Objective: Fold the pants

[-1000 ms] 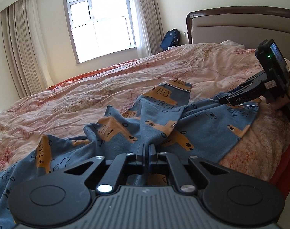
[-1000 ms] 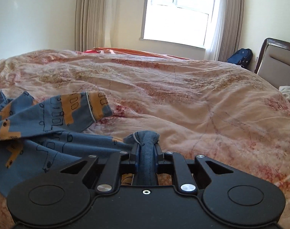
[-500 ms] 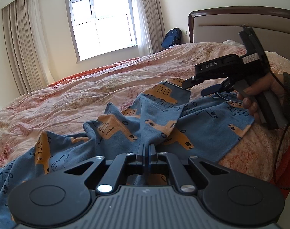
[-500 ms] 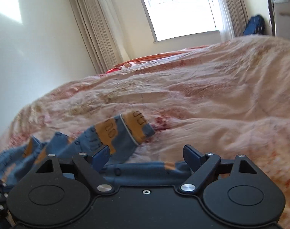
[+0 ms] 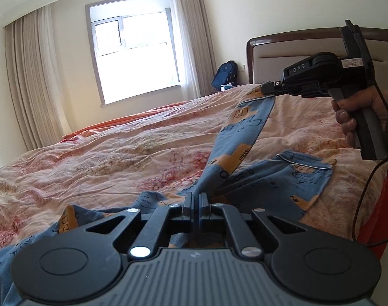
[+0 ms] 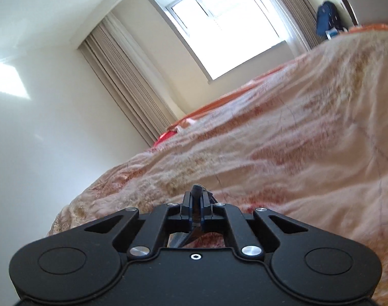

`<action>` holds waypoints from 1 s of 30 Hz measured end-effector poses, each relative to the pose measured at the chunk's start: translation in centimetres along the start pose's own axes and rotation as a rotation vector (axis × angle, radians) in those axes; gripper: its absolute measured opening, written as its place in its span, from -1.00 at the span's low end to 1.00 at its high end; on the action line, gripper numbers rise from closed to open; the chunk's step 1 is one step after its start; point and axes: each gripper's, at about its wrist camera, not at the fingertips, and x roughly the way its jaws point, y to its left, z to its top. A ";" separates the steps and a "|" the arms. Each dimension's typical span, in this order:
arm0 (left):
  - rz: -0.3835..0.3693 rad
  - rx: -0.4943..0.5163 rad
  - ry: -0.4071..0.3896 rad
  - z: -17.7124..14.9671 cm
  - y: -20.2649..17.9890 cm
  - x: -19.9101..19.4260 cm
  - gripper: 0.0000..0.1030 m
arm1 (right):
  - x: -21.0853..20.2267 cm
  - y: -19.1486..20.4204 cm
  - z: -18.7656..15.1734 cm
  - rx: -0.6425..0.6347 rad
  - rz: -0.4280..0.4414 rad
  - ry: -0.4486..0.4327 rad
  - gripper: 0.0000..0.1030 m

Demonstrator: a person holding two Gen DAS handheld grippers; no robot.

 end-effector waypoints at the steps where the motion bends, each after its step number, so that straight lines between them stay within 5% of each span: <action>1: -0.016 0.014 0.002 -0.1 -0.4 -0.1 -0.96 | -1.8 0.3 0.1 -0.031 -0.009 -0.032 -0.90; 4: -0.058 0.072 0.037 -1.3 -2.1 0.2 -0.96 | -6.5 -0.5 -1.1 -0.079 -0.079 -0.067 -0.90; 7: -0.075 0.097 0.091 -2.9 -3.3 0.7 -0.96 | -9.3 -2.9 -3.9 -0.063 -0.184 -0.013 -0.90; 15: -0.073 0.058 0.160 -4.7 -3.6 1.2 -0.96 | -11.4 -5.3 -11.1 0.029 -0.280 0.078 -0.90; 22: -0.071 0.046 0.168 -4.7 -3.5 1.5 -0.96 | -11.5 -3.0 -9.9 -0.100 -0.312 0.040 -0.89; 28: -0.072 0.033 0.174 -4.8 -3.5 1.5 -0.95 | -10.7 -3.4 -10.0 -0.136 -0.300 0.104 -0.36; 30: -0.071 0.027 0.176 -4.8 -3.4 1.6 -0.95 | -10.4 -3.4 -9.1 -0.135 -0.291 0.084 0.04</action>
